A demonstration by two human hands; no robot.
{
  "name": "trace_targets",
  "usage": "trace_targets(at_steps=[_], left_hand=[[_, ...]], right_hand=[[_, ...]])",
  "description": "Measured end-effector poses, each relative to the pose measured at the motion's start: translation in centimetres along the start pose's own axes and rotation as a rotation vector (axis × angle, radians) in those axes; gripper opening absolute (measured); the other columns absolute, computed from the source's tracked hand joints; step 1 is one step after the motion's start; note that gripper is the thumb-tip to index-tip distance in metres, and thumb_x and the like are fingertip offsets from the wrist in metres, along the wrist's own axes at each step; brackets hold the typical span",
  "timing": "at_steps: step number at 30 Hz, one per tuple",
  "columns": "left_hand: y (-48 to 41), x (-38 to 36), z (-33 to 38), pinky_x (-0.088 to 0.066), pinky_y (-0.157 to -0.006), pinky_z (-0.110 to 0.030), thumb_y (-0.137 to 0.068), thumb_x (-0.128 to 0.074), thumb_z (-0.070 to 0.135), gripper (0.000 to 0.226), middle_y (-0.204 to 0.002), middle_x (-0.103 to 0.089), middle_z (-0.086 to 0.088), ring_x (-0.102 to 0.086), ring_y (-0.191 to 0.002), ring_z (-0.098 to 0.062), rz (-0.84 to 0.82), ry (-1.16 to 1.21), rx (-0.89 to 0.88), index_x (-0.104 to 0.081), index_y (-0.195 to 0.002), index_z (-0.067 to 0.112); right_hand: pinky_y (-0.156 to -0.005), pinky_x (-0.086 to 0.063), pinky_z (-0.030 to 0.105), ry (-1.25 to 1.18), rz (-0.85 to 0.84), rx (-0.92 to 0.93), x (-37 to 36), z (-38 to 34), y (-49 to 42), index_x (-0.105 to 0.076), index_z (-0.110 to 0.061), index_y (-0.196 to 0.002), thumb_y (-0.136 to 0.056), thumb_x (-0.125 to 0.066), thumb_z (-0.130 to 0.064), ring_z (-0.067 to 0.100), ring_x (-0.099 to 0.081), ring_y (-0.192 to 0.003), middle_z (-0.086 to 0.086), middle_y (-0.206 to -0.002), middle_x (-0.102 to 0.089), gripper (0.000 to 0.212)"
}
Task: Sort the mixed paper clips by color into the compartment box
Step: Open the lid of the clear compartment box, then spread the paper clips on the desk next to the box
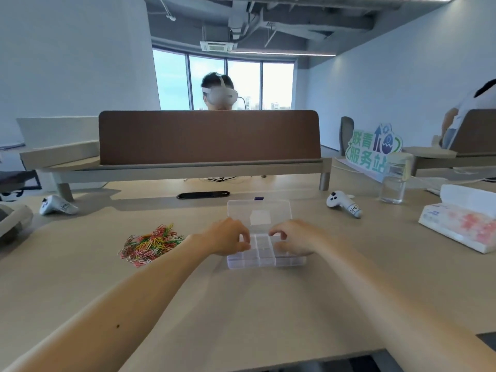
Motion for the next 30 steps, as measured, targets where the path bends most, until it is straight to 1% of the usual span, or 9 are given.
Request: trace_targets(at_steps=[4,8,11,14,17,20,23,27,30], left_hand=[[-1.5,0.6,-1.3,-0.051,-0.088,-0.033,-0.093,-0.057,0.035,0.022,-0.105,-0.068,0.001,-0.062,-0.091,-0.013,0.050,0.037,0.007,-0.069,-0.105,0.022],[-2.3,1.2,-2.9,-0.045,-0.078,-0.025,-0.094,-0.057,0.033,0.021,-0.101,-0.068,0.001,-0.059,-0.085,-0.010,0.119,0.066,-0.013,-0.069,-0.104,0.019],[-2.2,0.4,-4.1,-0.047,-0.081,-0.027,-0.094,-0.056,0.034,0.022,-0.102,-0.068,0.002,-0.058,-0.085,-0.011,0.122,0.029,-0.020,-0.069,-0.104,0.020],[-2.0,0.3,-4.6,-0.047,-0.084,-0.029,-0.093,-0.056,0.037,0.023,-0.106,-0.066,0.005,-0.058,-0.088,-0.009,0.021,-0.022,-0.057,-0.068,-0.107,0.022],[-2.0,0.0,-5.5,-0.051,-0.085,-0.030,-0.091,-0.058,0.041,0.023,-0.097,-0.069,0.010,-0.065,-0.081,-0.010,-0.109,-0.026,-0.073,-0.069,-0.106,0.027],[-2.4,0.4,-6.4,-0.055,-0.085,-0.036,-0.090,-0.060,0.041,0.020,-0.088,-0.073,0.006,-0.069,-0.076,-0.011,-0.123,-0.006,-0.073,-0.069,-0.104,0.029],[-2.3,0.6,-6.8,-0.055,-0.084,-0.032,-0.090,-0.061,0.038,0.021,-0.091,-0.073,0.006,-0.069,-0.072,-0.009,-0.128,0.042,-0.077,-0.069,-0.106,0.027],[-1.7,2.8,-8.2,-0.053,-0.069,-0.019,-0.089,-0.064,0.034,0.021,-0.091,-0.072,0.006,-0.067,-0.059,-0.003,-0.027,0.146,-0.052,-0.068,-0.105,0.022],[-0.9,4.4,-11.2,-0.053,-0.061,-0.019,-0.087,-0.067,0.033,0.016,-0.086,-0.072,0.005,-0.066,-0.061,-0.005,-0.010,0.156,0.012,-0.068,-0.098,0.022]], right_hand=[[-0.086,-0.044,0.030,-0.052,0.055,0.023,0.7,-0.1,-1.9,-0.061,-0.024,-0.128,-0.095,-0.055,-0.033,0.020,-0.058,-0.105,0.001,-0.114,-0.062,0.034],[-0.084,-0.043,0.029,-0.064,0.112,0.067,1.1,-0.7,-3.8,-0.062,-0.020,-0.127,-0.096,-0.056,-0.029,0.018,-0.058,-0.101,0.002,-0.112,-0.063,0.033],[-0.085,-0.043,0.028,-0.046,0.112,0.088,0.0,-1.6,-4.4,-0.062,-0.019,-0.127,-0.097,-0.055,-0.029,0.018,-0.057,-0.100,0.003,-0.113,-0.063,0.032],[-0.084,-0.044,0.027,-0.025,0.096,0.106,-0.4,-2.6,-5.0,-0.064,-0.020,-0.123,-0.095,-0.059,-0.032,0.015,-0.057,-0.098,0.002,-0.112,-0.063,0.031],[-0.083,-0.047,0.027,-0.007,0.042,0.099,-0.3,-3.1,-6.0,-0.068,-0.026,-0.115,-0.090,-0.064,-0.038,0.012,-0.059,-0.096,-0.002,-0.106,-0.064,0.028],[-0.085,-0.049,0.028,-0.016,0.003,0.118,0.0,-3.9,-7.1,-0.069,-0.027,-0.112,-0.089,-0.066,-0.036,0.011,-0.061,-0.095,-0.006,-0.098,-0.064,0.025],[-0.083,-0.048,0.026,-0.009,-0.014,0.146,0.0,-4.6,-8.3,-0.070,-0.026,-0.110,-0.090,-0.065,-0.032,0.010,-0.061,-0.094,-0.009,-0.095,-0.062,0.021],[-0.074,-0.046,0.023,0.009,-0.028,0.166,0.2,-4.9,-10.2,-0.071,-0.030,-0.100,-0.087,-0.068,-0.034,0.007,-0.060,-0.087,-0.013,-0.091,-0.063,0.013],[-0.072,-0.044,0.022,-0.030,0.023,0.230,1.5,-6.3,-11.0,-0.072,-0.029,-0.099,-0.086,-0.068,-0.039,0.006,-0.060,-0.085,-0.016,-0.086,-0.062,0.017]])
Point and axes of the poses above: each hand's wrist, its own y-axis away from the middle knuckle, its own x-axis out of the back of the hand, z = x × y, the point moved 10 cm from there along -y, towards the middle knuckle
